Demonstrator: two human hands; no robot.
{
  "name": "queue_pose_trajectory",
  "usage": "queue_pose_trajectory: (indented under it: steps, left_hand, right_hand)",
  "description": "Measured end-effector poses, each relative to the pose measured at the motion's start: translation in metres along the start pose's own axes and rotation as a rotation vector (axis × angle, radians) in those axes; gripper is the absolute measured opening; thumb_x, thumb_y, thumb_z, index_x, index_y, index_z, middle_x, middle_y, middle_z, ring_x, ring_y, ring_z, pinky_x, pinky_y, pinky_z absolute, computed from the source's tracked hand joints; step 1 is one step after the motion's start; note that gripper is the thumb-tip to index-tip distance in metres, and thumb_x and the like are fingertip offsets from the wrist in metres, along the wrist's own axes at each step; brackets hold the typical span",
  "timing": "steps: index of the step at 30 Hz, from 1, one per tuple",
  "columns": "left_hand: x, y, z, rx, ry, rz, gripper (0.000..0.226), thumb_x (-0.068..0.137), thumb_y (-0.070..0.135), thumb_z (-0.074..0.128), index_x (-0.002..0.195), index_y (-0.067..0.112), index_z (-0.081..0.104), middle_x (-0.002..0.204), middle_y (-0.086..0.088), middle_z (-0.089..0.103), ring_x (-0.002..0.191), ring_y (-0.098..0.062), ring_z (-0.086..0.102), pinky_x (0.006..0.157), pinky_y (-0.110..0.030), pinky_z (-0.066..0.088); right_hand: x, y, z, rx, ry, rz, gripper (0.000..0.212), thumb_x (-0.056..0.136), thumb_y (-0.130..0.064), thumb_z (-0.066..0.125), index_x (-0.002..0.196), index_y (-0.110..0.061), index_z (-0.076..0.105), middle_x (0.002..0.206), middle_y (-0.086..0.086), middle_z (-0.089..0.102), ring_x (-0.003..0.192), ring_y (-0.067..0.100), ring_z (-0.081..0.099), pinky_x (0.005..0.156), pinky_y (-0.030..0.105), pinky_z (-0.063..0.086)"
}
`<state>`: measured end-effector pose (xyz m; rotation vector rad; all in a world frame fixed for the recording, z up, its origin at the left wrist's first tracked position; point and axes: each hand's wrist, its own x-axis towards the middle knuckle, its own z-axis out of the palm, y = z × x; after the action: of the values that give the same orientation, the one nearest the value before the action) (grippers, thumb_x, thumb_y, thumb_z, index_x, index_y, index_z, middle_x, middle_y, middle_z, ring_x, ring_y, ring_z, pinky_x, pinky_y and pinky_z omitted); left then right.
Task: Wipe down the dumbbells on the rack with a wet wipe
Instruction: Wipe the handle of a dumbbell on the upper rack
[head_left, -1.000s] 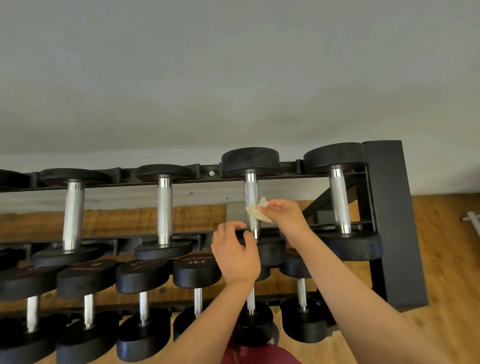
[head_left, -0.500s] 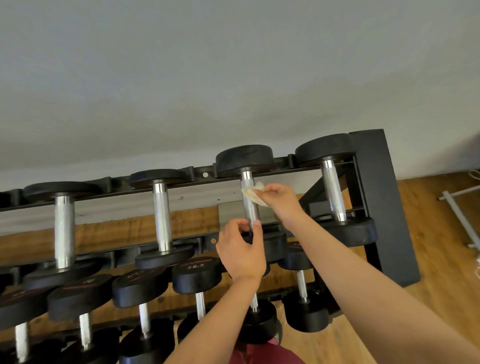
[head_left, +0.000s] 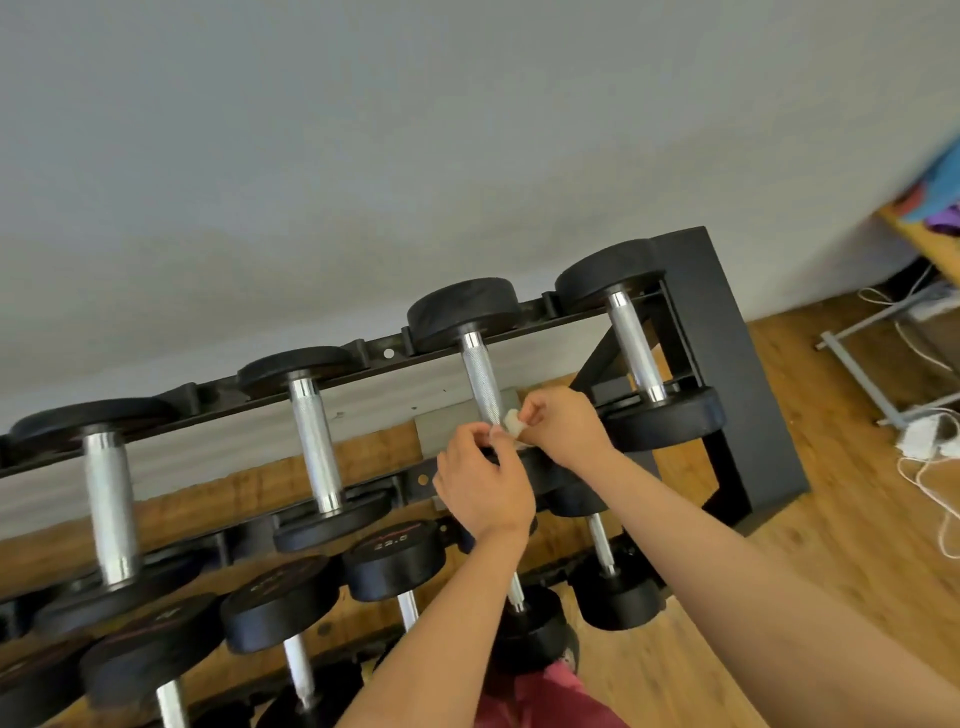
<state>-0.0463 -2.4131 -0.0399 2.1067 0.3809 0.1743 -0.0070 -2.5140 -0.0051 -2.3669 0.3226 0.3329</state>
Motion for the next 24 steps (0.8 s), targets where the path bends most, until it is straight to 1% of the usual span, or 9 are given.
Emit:
queue_pose_trajectory:
  steps: [4,8,11,14,16,18,21,23,24]
  left_hand:
    - [-0.002,0.003,-0.003,-0.022,0.0,-0.005,0.009,0.095,0.028,0.05,0.086,0.025,0.052,0.084,0.009,0.056,0.084,-0.012,0.049,0.083,-0.033,0.036]
    - [-0.002,0.001,-0.003,-0.011,-0.006,0.012,0.006,0.095,0.024,0.053,0.09,0.022,0.055,0.09,0.006,0.059,0.089,-0.016,0.052,0.082,-0.033,0.039]
    - [-0.001,0.0,-0.003,0.028,-0.01,0.043,0.012,0.096,0.022,0.052,0.103,0.014,0.058,0.101,-0.002,0.061,0.099,-0.022,0.056,0.089,-0.039,0.045]
    - [-0.005,0.009,-0.004,0.113,0.014,0.193,0.019,0.097,0.019,0.053,0.113,0.012,0.058,0.109,-0.006,0.061,0.104,-0.023,0.056,0.094,-0.043,0.048]
    - [-0.02,0.024,0.001,0.074,0.031,0.298,0.023,0.097,0.021,0.051,0.118,0.013,0.056,0.114,-0.004,0.059,0.108,-0.021,0.054,0.098,-0.04,0.046]
    - [-0.046,0.045,0.016,-0.021,-0.049,0.348,0.029,0.098,0.027,0.045,0.124,0.016,0.054,0.125,0.002,0.055,0.12,-0.013,0.048,0.107,-0.032,0.038]
    - [-0.078,0.067,0.053,-0.104,-0.272,0.266,0.036,0.101,0.025,0.046,0.136,0.021,0.046,0.139,0.013,0.042,0.131,0.003,0.033,0.112,-0.02,0.027]
    - [-0.088,0.067,0.074,-0.11,-0.371,0.154,0.042,0.102,0.022,0.046,0.144,0.022,0.04,0.148,0.012,0.038,0.135,0.004,0.029,0.11,-0.008,0.018]
    - [-0.091,0.063,0.082,-0.125,-0.401,0.094,0.044,0.103,0.021,0.045,0.146,0.022,0.038,0.15,0.01,0.037,0.136,0.003,0.029,0.111,-0.007,0.016]
  right_hand:
    - [-0.021,0.018,0.001,0.381,0.151,0.044,0.011,0.08,-0.012,0.077,0.08,-0.009,0.066,0.08,0.003,0.066,0.078,0.012,0.063,0.069,0.019,0.046]
    - [-0.058,0.038,-0.014,0.621,0.315,0.062,0.014,0.081,-0.011,0.077,0.077,-0.015,0.065,0.082,0.001,0.071,0.08,0.007,0.066,0.07,0.016,0.048]
    - [-0.078,0.057,-0.033,0.654,0.371,0.024,0.009,0.086,-0.008,0.072,0.09,-0.016,0.069,0.091,-0.003,0.073,0.089,0.007,0.067,0.077,0.021,0.052]
    - [-0.095,0.082,-0.055,0.675,0.466,-0.047,0.018,0.088,-0.006,0.068,0.102,-0.017,0.069,0.097,-0.002,0.071,0.093,0.006,0.067,0.082,0.021,0.053]
    - [-0.104,0.105,-0.071,0.642,0.566,-0.057,0.02,0.091,-0.008,0.065,0.097,-0.027,0.066,0.093,-0.009,0.069,0.086,-0.004,0.064,0.076,0.013,0.049]
    - [-0.105,0.132,-0.085,0.607,0.644,0.0,0.021,0.094,-0.011,0.061,0.097,-0.031,0.064,0.091,-0.016,0.067,0.085,-0.007,0.062,0.075,0.013,0.046]
    - [-0.091,0.169,-0.101,0.592,0.662,0.113,0.02,0.099,-0.017,0.055,0.114,-0.019,0.067,0.103,-0.009,0.069,0.099,0.007,0.064,0.086,0.027,0.049]
    - [-0.08,0.179,-0.106,0.562,0.627,0.114,0.026,0.1,-0.015,0.052,0.122,-0.015,0.065,0.111,-0.003,0.068,0.107,0.014,0.062,0.09,0.027,0.047]
    - [-0.075,0.18,-0.105,0.539,0.609,0.092,0.027,0.099,-0.012,0.052,0.123,-0.014,0.065,0.112,-0.003,0.067,0.107,0.015,0.062,0.09,0.025,0.046]
